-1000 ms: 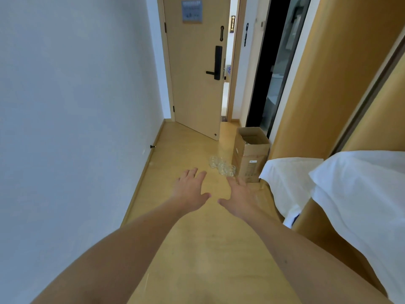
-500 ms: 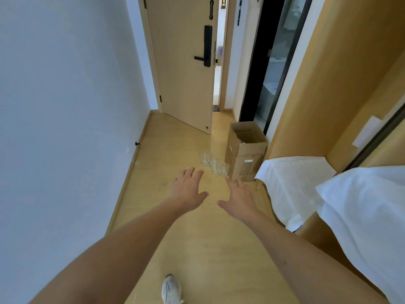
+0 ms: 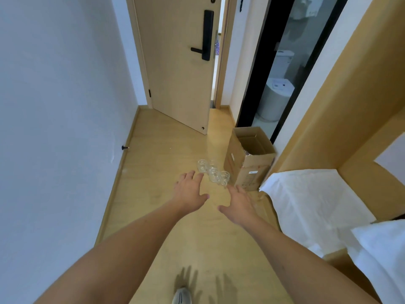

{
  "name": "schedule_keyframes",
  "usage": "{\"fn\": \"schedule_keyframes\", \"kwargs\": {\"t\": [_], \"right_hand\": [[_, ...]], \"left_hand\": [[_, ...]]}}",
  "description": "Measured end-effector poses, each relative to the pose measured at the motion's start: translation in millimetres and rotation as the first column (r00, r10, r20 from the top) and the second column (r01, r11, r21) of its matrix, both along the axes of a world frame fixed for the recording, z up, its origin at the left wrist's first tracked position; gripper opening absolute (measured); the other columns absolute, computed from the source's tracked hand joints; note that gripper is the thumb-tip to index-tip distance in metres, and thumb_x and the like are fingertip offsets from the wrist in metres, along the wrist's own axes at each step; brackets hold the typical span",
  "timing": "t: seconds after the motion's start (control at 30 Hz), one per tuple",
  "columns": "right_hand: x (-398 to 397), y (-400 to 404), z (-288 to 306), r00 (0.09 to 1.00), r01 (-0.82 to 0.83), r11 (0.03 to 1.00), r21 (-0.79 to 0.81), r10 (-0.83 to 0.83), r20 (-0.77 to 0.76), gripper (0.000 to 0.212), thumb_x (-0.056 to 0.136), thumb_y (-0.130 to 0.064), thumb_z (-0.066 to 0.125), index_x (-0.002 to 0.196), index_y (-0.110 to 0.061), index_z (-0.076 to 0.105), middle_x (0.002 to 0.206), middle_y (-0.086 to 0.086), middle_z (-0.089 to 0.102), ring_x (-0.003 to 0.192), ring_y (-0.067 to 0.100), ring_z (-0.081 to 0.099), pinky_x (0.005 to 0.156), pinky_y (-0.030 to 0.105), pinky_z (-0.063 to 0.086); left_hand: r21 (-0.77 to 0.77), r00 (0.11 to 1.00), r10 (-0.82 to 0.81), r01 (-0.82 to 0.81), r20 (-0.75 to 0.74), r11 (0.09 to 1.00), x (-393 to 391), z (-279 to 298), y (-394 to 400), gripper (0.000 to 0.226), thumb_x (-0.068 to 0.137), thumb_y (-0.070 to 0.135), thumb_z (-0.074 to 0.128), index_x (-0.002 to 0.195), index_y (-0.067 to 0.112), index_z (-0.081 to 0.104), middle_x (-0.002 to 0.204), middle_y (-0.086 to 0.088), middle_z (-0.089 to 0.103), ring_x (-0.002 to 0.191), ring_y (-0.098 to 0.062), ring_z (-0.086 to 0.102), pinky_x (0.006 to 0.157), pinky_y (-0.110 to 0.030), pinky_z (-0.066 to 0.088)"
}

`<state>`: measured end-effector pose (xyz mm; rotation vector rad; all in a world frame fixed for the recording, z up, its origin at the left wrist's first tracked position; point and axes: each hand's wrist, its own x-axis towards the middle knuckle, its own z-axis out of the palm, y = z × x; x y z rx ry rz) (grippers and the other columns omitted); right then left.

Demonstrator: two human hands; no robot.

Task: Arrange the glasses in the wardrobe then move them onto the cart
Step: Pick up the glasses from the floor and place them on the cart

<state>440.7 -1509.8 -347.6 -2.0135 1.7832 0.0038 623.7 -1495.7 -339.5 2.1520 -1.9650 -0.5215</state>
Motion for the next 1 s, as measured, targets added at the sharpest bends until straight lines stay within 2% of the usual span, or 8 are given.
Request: {"fn": "schedule_keyframes", "kwargs": {"t": [0.13, 0.47, 0.67, 0.77, 0.87, 1.0], "right_hand": [[22.7, -45.2, -1.9, 1.000, 0.021, 1.000, 0.016, -0.021, 0.020, 0.079, 0.087, -0.050, 0.069, 0.154, -0.028, 0.032, 0.156, 0.002, 0.033, 0.141, 0.030, 0.037, 0.111, 0.046, 0.038], [27.8, -153.9, -23.7, 0.998, 0.058, 0.996, 0.072, -0.061, 0.031, 0.080, 0.087, -0.049, 0.071, 0.154, -0.028, 0.033, 0.153, 0.002, 0.036, 0.138, 0.030, 0.040, 0.110, 0.045, 0.039], [20.8, -260.6, -54.1, 1.000, 0.011, 0.996, 0.086, -0.014, 0.024, 0.076, 0.086, -0.049, 0.071, 0.151, -0.028, 0.036, 0.147, 0.001, 0.040, 0.136, 0.029, 0.041, 0.108, 0.043, 0.041], [10.8, -313.3, -68.2, 1.000, 0.009, 0.993, 0.115, -0.012, 0.023, 0.073, 0.086, -0.048, 0.071, 0.149, -0.029, 0.039, 0.144, 0.000, 0.041, 0.135, 0.027, 0.042, 0.106, 0.042, 0.042], [0.4, -356.7, -83.5, 0.999, 0.016, 0.985, 0.171, -0.024, 0.046, 0.074, 0.087, -0.045, 0.071, 0.151, -0.029, 0.037, 0.147, 0.002, 0.040, 0.137, 0.031, 0.039, 0.109, 0.044, 0.040], [-8.4, -404.8, -106.8, 0.998, 0.027, 0.973, 0.228, -0.041, 0.057, 0.076, 0.087, -0.045, 0.070, 0.153, -0.028, 0.036, 0.151, 0.002, 0.040, 0.139, 0.031, 0.038, 0.112, 0.045, 0.038]], "left_hand": [[-0.008, 1.000, -0.020, 0.020, -0.014, 1.000, 21.0, -2.4, -56.5, 0.078, 0.089, 0.049, 0.068, 0.153, 0.024, 0.033, 0.159, -0.010, 0.032, 0.145, -0.031, 0.028, 0.111, -0.048, 0.034], [0.034, 0.998, -0.064, 0.065, -0.015, 0.997, 32.1, -22.2, -167.3, 0.078, 0.090, 0.050, 0.066, 0.154, 0.023, 0.031, 0.160, -0.009, 0.031, 0.146, -0.030, 0.028, 0.114, -0.046, 0.032], [0.027, 1.000, -0.023, 0.024, -0.020, 0.999, 22.7, -51.9, -264.0, 0.076, 0.088, 0.051, 0.067, 0.152, 0.024, 0.035, 0.157, -0.007, 0.035, 0.144, -0.029, 0.031, 0.112, -0.046, 0.035], [0.099, 1.000, 0.007, -0.005, -0.021, 0.995, 12.3, -69.9, -307.2, 0.075, 0.088, 0.052, 0.066, 0.151, 0.024, 0.035, 0.155, -0.006, 0.037, 0.142, -0.029, 0.032, 0.111, -0.045, 0.035], [0.178, 1.000, -0.017, 0.013, 0.020, 0.984, 1.9, -84.4, -344.0, 0.075, 0.089, 0.053, 0.065, 0.151, 0.025, 0.033, 0.156, -0.006, 0.035, 0.142, -0.029, 0.030, 0.110, -0.047, 0.035], [0.211, 1.000, 0.009, -0.013, 0.023, 0.977, -6.3, -97.7, -395.7, 0.073, 0.089, 0.052, 0.064, 0.150, 0.025, 0.035, 0.156, -0.006, 0.036, 0.143, -0.029, 0.029, 0.110, -0.046, 0.035]]}}
